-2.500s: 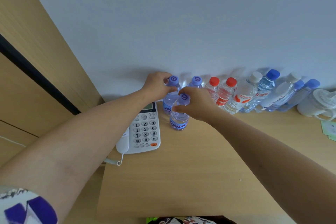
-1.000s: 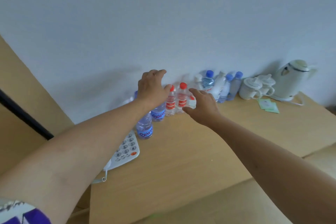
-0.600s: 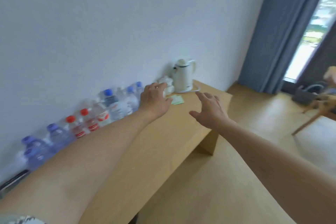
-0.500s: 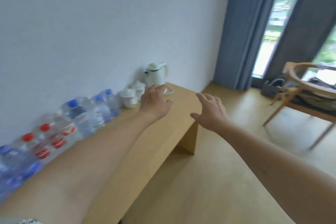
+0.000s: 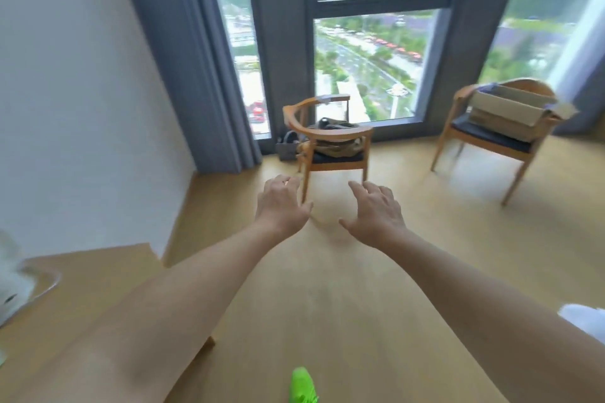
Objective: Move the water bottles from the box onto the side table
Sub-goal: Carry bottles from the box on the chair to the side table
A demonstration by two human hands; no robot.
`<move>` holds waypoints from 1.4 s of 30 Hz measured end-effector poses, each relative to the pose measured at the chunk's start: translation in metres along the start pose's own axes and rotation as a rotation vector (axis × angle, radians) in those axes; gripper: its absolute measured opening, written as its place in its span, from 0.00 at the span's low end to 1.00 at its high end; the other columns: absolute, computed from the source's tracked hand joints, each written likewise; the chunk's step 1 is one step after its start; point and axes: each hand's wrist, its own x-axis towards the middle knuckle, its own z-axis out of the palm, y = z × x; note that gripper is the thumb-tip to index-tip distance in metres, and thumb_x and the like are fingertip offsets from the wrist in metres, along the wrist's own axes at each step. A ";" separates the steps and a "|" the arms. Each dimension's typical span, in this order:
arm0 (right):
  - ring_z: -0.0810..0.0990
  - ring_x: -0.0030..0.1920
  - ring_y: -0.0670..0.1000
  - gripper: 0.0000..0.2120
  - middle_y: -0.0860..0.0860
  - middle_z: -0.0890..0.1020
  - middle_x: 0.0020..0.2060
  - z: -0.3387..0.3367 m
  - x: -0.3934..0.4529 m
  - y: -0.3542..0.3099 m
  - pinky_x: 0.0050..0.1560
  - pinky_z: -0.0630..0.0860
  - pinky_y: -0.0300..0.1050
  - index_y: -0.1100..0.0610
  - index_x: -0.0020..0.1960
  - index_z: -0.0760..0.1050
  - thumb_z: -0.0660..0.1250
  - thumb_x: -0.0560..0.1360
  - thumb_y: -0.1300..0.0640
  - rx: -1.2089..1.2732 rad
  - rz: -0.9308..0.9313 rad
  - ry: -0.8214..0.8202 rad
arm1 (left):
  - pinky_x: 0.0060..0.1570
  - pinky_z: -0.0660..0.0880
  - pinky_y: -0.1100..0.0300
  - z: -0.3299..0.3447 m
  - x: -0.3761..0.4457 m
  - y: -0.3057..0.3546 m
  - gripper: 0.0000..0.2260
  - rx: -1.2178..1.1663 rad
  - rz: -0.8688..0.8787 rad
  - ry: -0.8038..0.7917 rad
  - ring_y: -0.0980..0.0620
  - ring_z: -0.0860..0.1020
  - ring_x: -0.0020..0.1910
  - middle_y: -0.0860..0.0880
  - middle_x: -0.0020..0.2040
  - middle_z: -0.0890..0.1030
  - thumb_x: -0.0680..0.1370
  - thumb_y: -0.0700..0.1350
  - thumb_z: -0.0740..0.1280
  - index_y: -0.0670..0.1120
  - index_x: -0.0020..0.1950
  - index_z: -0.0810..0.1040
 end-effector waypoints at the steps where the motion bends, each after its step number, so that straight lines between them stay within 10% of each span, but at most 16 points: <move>1: 0.65 0.71 0.59 0.37 0.54 0.69 0.72 -0.001 0.014 0.019 0.67 0.68 0.55 0.49 0.76 0.60 0.69 0.73 0.40 -0.010 0.045 0.010 | 0.68 0.68 0.48 0.014 0.023 0.014 0.28 -0.022 0.042 -0.013 0.45 0.69 0.70 0.47 0.71 0.73 0.77 0.56 0.69 0.49 0.75 0.69; 19: 0.64 0.71 0.57 0.37 0.53 0.68 0.72 -0.055 0.296 0.268 0.68 0.67 0.51 0.49 0.77 0.60 0.70 0.73 0.41 -0.088 0.610 0.105 | 0.69 0.67 0.47 0.197 0.419 0.215 0.28 -0.188 0.416 -0.271 0.46 0.66 0.72 0.47 0.74 0.69 0.78 0.55 0.69 0.51 0.76 0.67; 42: 0.60 0.74 0.56 0.39 0.52 0.63 0.76 -0.140 0.675 0.699 0.71 0.63 0.50 0.48 0.79 0.56 0.70 0.73 0.43 0.062 0.768 0.152 | 0.65 0.70 0.48 0.461 0.862 0.567 0.28 -0.179 0.593 -0.305 0.45 0.67 0.70 0.49 0.71 0.71 0.76 0.57 0.70 0.53 0.75 0.68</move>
